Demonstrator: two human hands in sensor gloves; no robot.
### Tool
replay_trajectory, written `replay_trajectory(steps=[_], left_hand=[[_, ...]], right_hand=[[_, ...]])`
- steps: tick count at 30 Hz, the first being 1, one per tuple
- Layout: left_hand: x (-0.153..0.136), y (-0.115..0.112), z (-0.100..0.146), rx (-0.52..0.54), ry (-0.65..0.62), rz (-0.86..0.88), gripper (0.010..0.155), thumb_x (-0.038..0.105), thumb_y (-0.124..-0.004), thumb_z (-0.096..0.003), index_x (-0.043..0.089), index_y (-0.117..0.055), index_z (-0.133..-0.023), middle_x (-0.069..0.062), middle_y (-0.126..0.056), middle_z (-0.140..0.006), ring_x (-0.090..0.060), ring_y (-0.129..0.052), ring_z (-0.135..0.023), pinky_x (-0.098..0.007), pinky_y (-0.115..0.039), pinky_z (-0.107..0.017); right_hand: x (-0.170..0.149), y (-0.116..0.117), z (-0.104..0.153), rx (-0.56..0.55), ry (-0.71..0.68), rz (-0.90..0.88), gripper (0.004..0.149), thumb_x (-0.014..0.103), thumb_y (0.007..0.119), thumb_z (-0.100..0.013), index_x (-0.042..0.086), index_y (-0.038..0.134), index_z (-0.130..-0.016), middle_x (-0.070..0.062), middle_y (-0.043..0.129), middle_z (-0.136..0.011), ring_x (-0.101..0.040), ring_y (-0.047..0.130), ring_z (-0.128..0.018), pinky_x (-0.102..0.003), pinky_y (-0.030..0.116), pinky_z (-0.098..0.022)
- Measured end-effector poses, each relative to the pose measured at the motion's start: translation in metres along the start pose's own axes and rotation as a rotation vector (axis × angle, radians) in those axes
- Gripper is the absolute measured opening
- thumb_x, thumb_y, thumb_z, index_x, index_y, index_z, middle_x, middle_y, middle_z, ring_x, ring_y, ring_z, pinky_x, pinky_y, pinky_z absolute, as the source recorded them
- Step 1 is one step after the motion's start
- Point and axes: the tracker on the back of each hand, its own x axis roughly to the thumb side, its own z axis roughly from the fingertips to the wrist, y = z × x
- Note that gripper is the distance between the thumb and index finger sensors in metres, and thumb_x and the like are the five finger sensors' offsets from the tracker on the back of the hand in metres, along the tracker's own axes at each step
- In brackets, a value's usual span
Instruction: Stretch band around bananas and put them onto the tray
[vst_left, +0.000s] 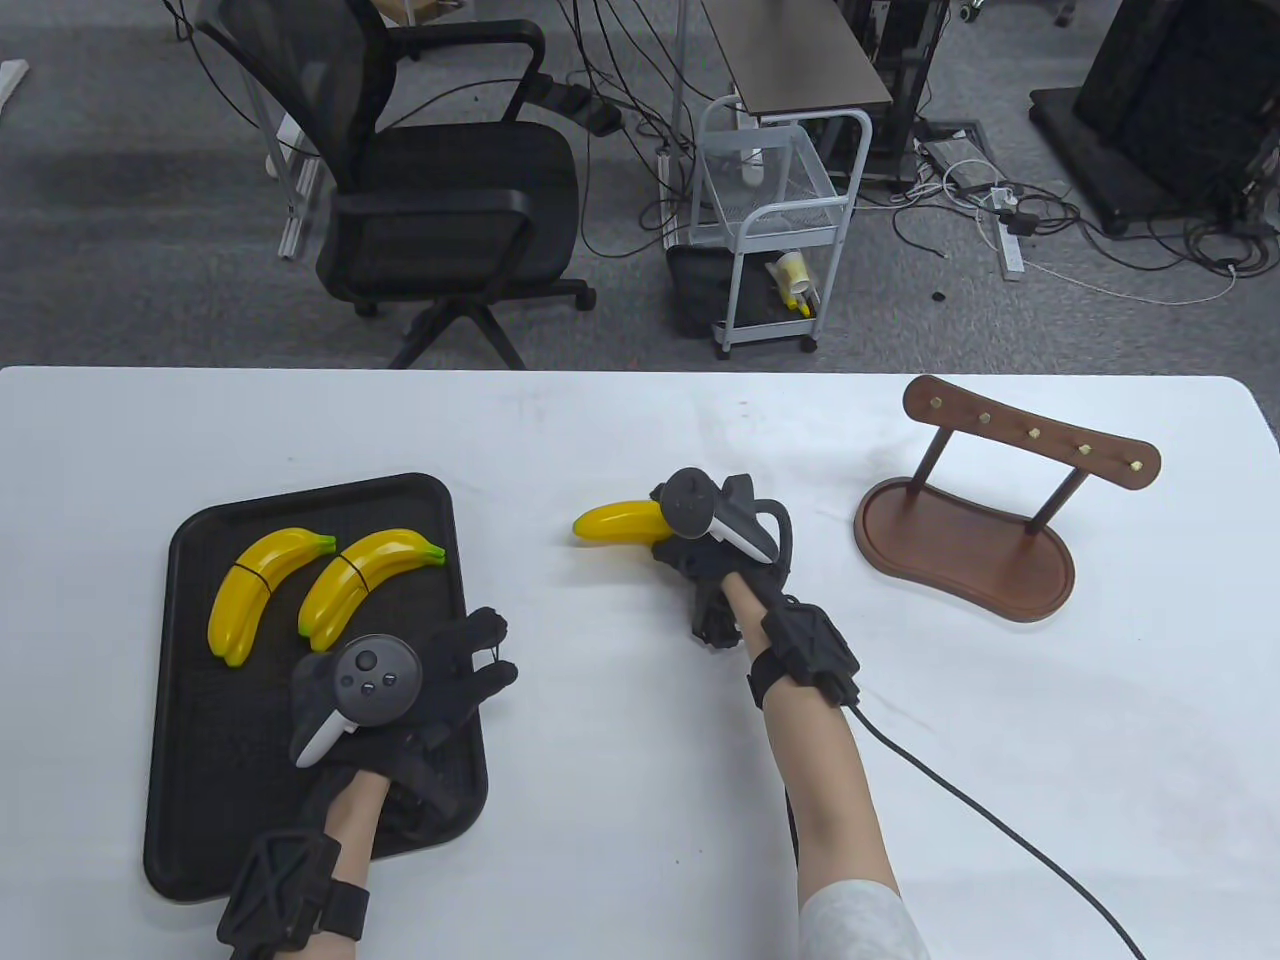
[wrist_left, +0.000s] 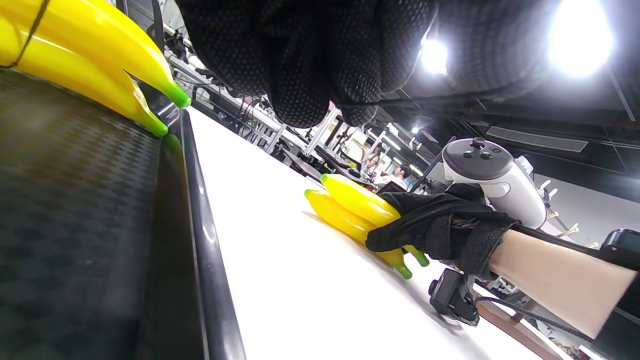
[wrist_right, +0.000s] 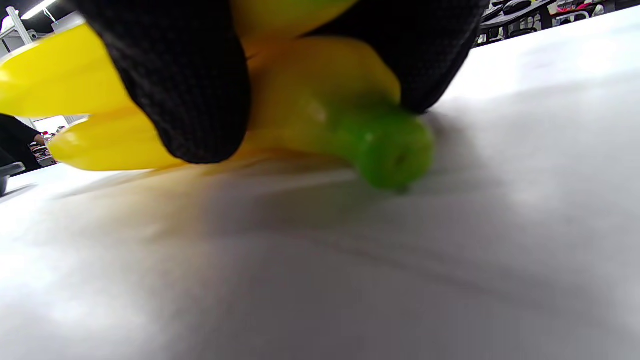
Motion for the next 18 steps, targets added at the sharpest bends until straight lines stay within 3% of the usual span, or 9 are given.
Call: replay_trajectory(steps=[8, 18], left_hand=[[0.000, 0.000, 0.000, 0.004, 0.001, 0.000, 0.062, 0.056, -0.075, -0.0519, 0.026, -0.064, -0.106, 0.002, -0.079, -0.108, -0.025, -0.084, -0.100, -0.047, -0.067, -0.079], [0.001, 0.000, 0.000, 0.008, -0.001, -0.009, 0.063, 0.056, -0.075, -0.0522, 0.026, -0.063, -0.106, 0.001, -0.080, -0.107, -0.026, -0.085, -0.100, -0.048, -0.067, -0.079]], right_hand=[[-0.010, -0.004, 0.011, -0.030, 0.010, -0.100, 0.069, 0.034, 0.095, -0.042, 0.016, 0.065, -0.102, -0.011, 0.079, -0.100, -0.035, 0.091, -0.079, -0.046, 0.084, -0.056], [-0.020, -0.024, 0.046, -0.068, -0.007, -0.085, 0.069, 0.035, 0.093, -0.044, 0.017, 0.062, -0.102, -0.009, 0.078, -0.101, -0.035, 0.091, -0.079, -0.046, 0.084, -0.056]])
